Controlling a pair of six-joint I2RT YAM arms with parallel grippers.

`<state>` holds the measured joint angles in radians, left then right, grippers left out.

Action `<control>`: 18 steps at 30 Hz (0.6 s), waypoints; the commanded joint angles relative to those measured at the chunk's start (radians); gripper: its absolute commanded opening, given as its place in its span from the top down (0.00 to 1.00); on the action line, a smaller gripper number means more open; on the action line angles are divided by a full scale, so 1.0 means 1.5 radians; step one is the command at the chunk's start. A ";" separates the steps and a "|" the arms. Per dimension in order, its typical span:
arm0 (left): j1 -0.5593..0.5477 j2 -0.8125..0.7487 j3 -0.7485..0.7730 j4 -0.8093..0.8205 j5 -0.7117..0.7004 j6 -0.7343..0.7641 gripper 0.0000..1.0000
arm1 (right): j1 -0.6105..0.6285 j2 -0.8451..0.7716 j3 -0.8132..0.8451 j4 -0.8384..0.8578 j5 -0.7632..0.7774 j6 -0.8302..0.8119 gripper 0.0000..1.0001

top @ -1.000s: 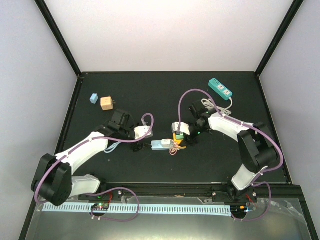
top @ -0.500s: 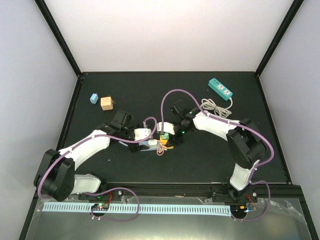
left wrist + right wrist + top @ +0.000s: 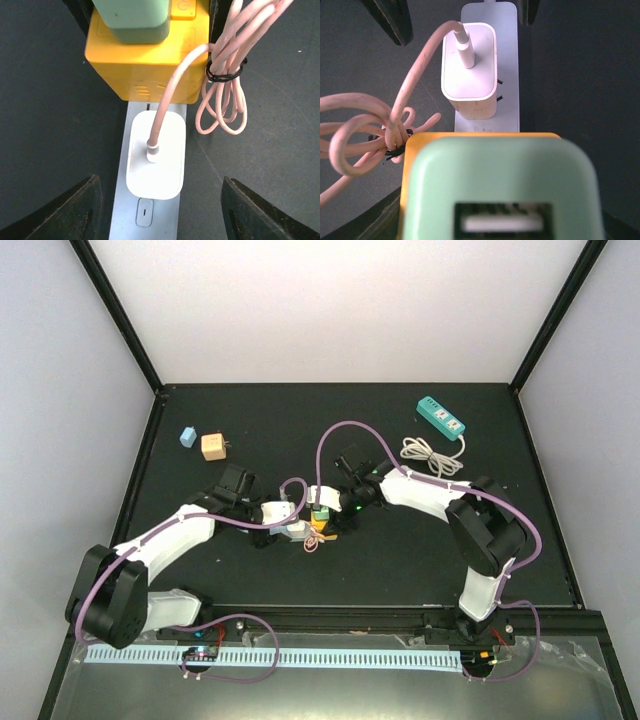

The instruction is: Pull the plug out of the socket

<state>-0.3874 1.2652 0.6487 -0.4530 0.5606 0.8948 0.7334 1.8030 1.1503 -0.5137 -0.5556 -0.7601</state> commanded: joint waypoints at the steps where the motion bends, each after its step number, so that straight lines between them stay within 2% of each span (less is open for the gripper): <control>1: 0.004 0.042 0.006 0.027 0.037 0.016 0.35 | 0.016 0.025 -0.036 0.058 0.009 0.006 0.72; 5: 0.002 0.055 0.007 0.044 0.046 0.002 0.42 | 0.015 0.029 -0.040 0.062 0.008 0.006 0.77; 8: 0.002 0.049 0.006 0.066 0.052 -0.030 0.58 | 0.016 0.030 -0.039 0.062 0.010 0.007 0.82; 12: 0.002 0.051 0.016 0.059 0.090 -0.057 0.70 | 0.016 0.030 -0.038 0.061 0.010 0.009 0.89; 18: 0.004 0.018 -0.003 0.070 0.096 -0.035 0.77 | 0.015 0.042 -0.026 0.052 0.012 0.009 0.98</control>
<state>-0.3870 1.3430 0.6479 -0.3885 0.6144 0.8322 0.7334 1.7920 1.1255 -0.4789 -0.5594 -0.7563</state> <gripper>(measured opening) 0.306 0.644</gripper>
